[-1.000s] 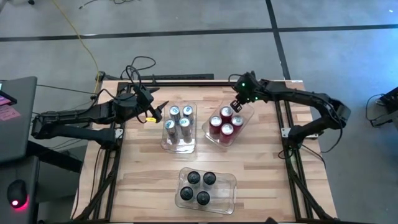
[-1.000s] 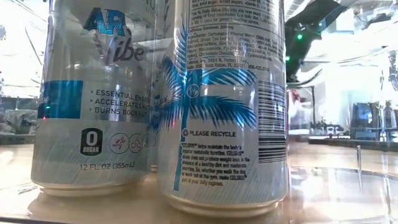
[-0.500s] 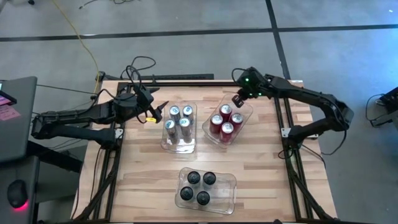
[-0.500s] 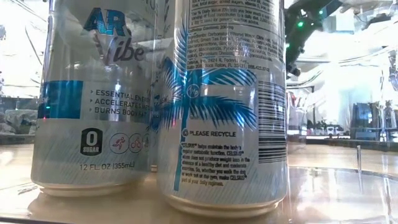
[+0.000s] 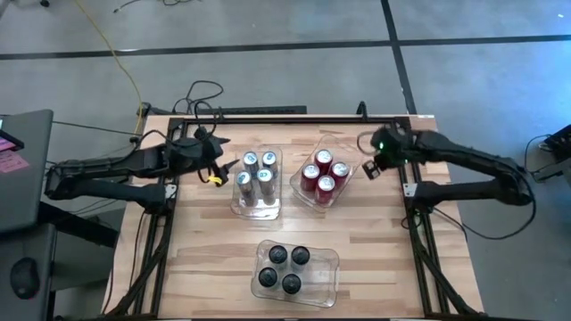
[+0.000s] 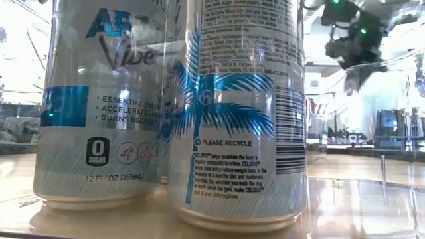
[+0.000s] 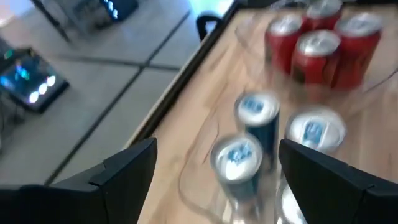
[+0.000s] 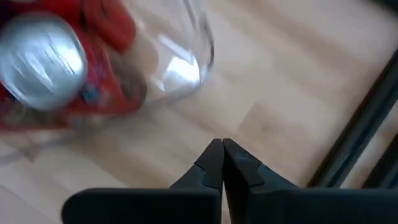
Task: Sort soda cans
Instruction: Move the top right transparent bin to the center of the table
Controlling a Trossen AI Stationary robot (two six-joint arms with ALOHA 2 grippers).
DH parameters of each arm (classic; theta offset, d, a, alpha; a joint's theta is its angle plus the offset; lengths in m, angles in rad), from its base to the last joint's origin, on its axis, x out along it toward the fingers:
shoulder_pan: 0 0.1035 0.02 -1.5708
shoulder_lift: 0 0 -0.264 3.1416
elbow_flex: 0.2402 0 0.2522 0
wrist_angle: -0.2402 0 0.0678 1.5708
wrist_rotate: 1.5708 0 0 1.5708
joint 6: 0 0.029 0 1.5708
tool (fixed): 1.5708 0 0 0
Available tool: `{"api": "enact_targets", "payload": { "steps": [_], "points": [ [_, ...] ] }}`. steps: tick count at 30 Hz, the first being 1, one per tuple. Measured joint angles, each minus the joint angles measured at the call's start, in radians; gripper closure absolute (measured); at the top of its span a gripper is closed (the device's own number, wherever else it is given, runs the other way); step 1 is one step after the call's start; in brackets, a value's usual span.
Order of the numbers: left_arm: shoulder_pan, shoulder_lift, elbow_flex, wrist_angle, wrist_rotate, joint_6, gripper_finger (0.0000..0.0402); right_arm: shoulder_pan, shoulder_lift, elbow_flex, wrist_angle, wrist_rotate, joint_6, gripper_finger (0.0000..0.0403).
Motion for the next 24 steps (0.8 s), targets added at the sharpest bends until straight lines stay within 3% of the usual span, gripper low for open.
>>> {"api": "enact_targets", "payload": {
  "steps": [6,9,15,20,24],
  "points": [
    [0.001,-0.073,0.000,-0.240,-0.040,-0.168,0.0075,0.149,-0.030,-0.210,0.158,-0.005,0.159,0.0397],
    [0.001,-0.117,-0.002,-0.354,-0.040,-0.275,0.0081,0.181,-0.017,-0.275,0.289,0.044,0.174,0.0397],
    [-0.001,-0.191,-0.102,-0.380,-0.039,-0.409,0.0086,0.145,0.020,-0.316,0.379,0.169,0.143,0.0395],
    [-0.001,-0.207,-0.216,-0.354,-0.011,-0.533,0.0086,0.092,0.050,-0.331,0.481,0.166,0.024,0.0395],
    [-0.005,-0.207,-0.254,-0.274,0.055,-0.541,0.0086,0.050,0.076,-0.332,0.570,0.133,-0.080,0.0395]
  ]
}}
